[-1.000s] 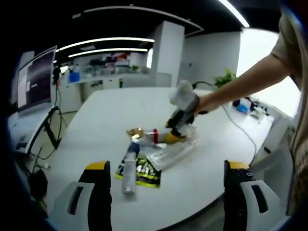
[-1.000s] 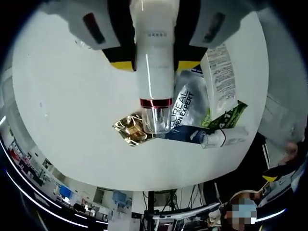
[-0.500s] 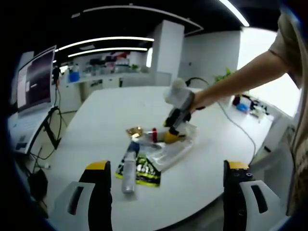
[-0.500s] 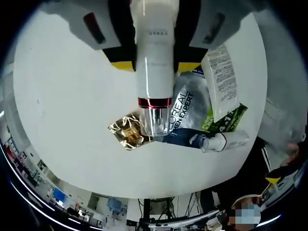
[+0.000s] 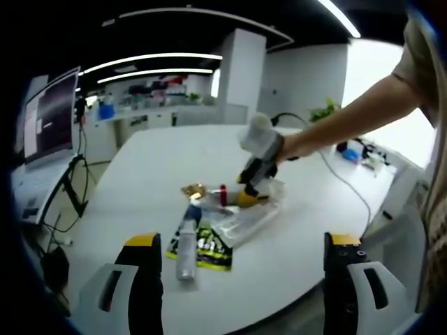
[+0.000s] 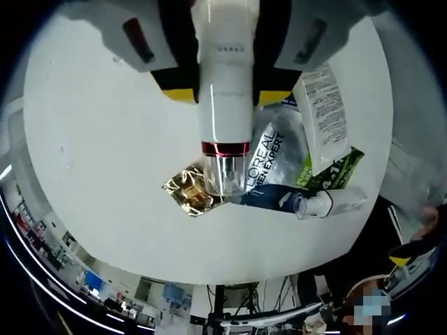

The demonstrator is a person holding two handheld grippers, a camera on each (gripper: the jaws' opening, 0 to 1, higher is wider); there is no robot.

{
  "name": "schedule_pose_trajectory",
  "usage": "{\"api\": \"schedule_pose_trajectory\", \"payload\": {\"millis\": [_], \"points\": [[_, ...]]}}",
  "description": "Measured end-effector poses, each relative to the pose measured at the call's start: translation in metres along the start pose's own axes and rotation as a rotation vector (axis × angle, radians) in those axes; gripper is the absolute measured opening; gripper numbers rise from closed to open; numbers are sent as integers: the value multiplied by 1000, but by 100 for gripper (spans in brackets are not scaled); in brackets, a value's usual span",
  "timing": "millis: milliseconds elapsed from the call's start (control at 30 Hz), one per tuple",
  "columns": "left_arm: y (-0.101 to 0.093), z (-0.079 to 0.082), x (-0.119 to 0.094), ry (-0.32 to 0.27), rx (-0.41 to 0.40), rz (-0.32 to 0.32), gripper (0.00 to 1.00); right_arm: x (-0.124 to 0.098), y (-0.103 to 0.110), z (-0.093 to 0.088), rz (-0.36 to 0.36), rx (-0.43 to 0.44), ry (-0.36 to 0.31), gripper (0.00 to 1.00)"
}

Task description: Arrange the skincare products in the storage area until every visible bottle or jar stands upright without overlapping.

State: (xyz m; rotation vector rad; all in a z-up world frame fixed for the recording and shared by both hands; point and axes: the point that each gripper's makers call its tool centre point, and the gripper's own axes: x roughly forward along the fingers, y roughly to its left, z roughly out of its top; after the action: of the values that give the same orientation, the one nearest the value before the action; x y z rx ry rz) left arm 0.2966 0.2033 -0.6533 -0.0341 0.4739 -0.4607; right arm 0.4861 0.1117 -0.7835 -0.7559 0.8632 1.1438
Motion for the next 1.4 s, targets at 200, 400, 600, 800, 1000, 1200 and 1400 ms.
{"api": "schedule_pose_trajectory", "payload": {"millis": [200, 400, 600, 800, 1000, 1200, 1400], "points": [[0, 0, 0, -2, 3, 1, 94, -2, -3, -1, -30, 20, -14, 28], [1, 2, -1, -8, 5, 7, 94, -14, -5, 4, -44, 39, -57, 28], [0, 2, -1, -14, 10, 3, 93, -35, -11, 11, -97, 129, -158, 28], [-2, 3, -1, -19, 21, -2, 93, -56, -15, 6, -133, 189, -219, 28], [-4, 3, -1, -21, 32, -7, 93, -70, -16, 0, -152, 251, -249, 28], [-5, 3, -2, -24, 40, -10, 93, -82, -15, -2, -172, 279, -278, 28], [-3, 4, -2, -31, 35, -5, 93, -99, -17, -3, -206, 321, -330, 28]]}}
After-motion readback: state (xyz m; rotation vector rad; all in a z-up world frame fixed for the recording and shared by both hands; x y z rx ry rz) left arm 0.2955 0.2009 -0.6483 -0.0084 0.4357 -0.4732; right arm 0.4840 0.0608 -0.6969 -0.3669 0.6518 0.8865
